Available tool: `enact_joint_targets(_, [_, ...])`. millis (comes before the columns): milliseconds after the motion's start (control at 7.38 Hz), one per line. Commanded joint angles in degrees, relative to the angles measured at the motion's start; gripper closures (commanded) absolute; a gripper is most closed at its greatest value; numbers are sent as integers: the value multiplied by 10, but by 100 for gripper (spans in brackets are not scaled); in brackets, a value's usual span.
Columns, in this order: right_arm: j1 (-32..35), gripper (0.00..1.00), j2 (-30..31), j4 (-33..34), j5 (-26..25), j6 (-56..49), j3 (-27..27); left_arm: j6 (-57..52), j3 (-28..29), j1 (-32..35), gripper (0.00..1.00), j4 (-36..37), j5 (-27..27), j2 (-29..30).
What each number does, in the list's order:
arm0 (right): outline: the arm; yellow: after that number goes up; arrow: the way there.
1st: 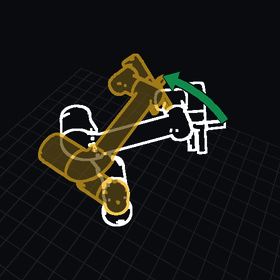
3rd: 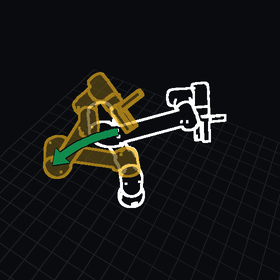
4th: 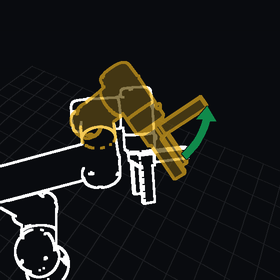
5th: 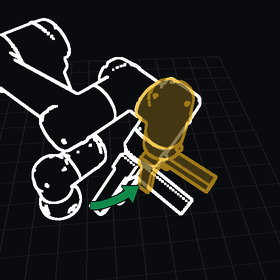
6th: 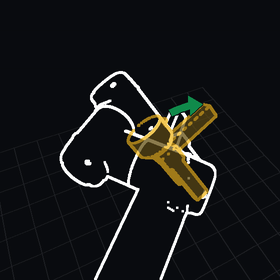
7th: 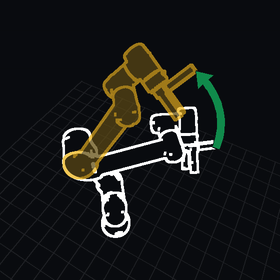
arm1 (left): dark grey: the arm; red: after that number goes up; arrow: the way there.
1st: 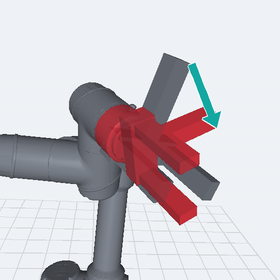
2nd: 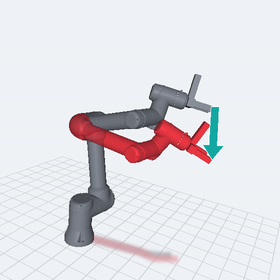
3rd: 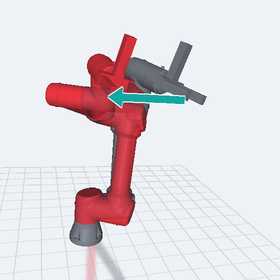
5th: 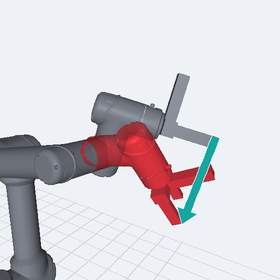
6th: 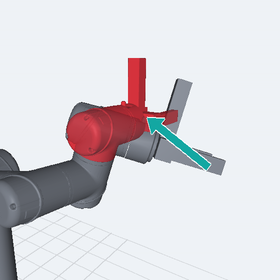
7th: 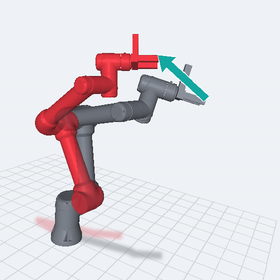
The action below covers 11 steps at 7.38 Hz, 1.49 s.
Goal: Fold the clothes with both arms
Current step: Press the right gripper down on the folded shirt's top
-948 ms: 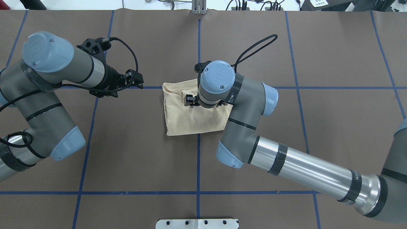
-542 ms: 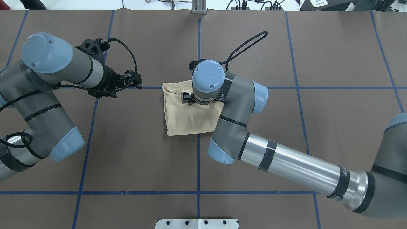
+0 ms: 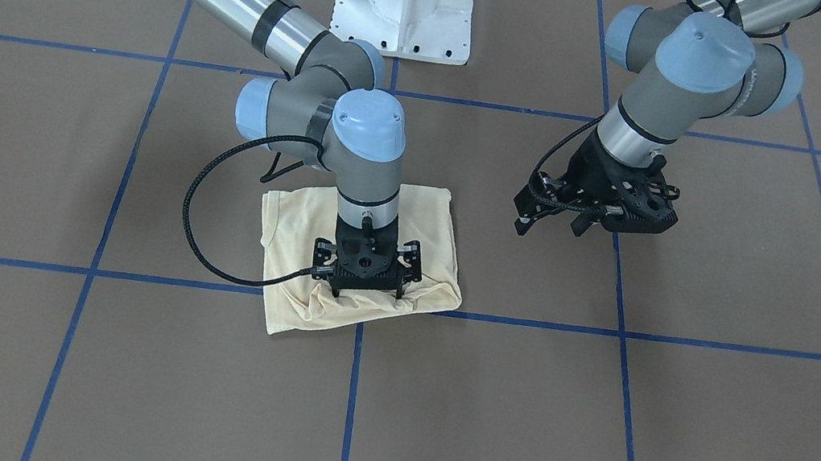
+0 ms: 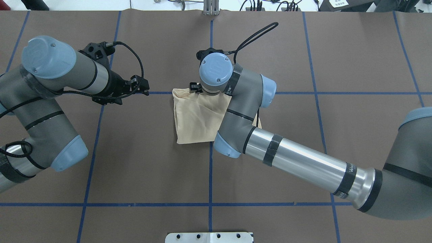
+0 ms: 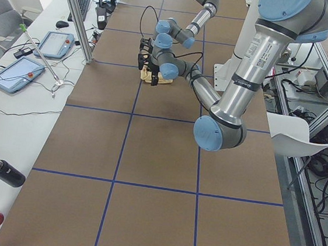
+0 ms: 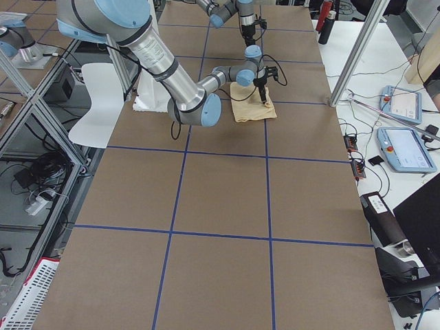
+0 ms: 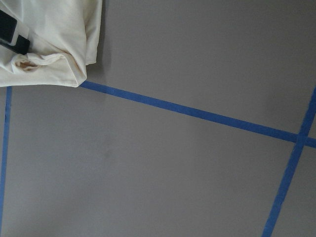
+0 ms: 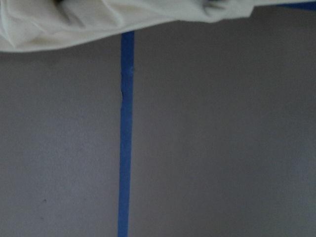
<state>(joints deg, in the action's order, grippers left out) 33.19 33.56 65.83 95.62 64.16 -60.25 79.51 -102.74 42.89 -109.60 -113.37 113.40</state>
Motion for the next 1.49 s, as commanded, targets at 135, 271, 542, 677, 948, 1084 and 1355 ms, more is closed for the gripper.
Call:
enact_joint_targets(135, [16,2,-39,-16,-35,-9,28,3,-1,0,1,1,0,0])
enact_joint_targets(271, [16,2,-45,-16,-39,-9,28,2,-1,2,1,0,0,-5])
enact_joint_targets(542, [4,1,-43,-13,-26,-5,19,-1,0,2,1,0,0,-5])
enact_joint_targets(677, [-9,1,-32,-12,-22,-6,20,-3,2,2,1,-1,1,-9])
enact_joint_targets(948, [-17,1,-29,-9,-21,-6,19,-4,6,2,1,-3,0,-10])
enact_joint_targets(1084, [-17,1,-30,-9,-16,-5,18,-4,6,2,1,-3,0,-11])
enact_joint_targets(1355, [-17,1,-31,-11,-18,-5,24,-4,7,2,1,-4,0,-11])
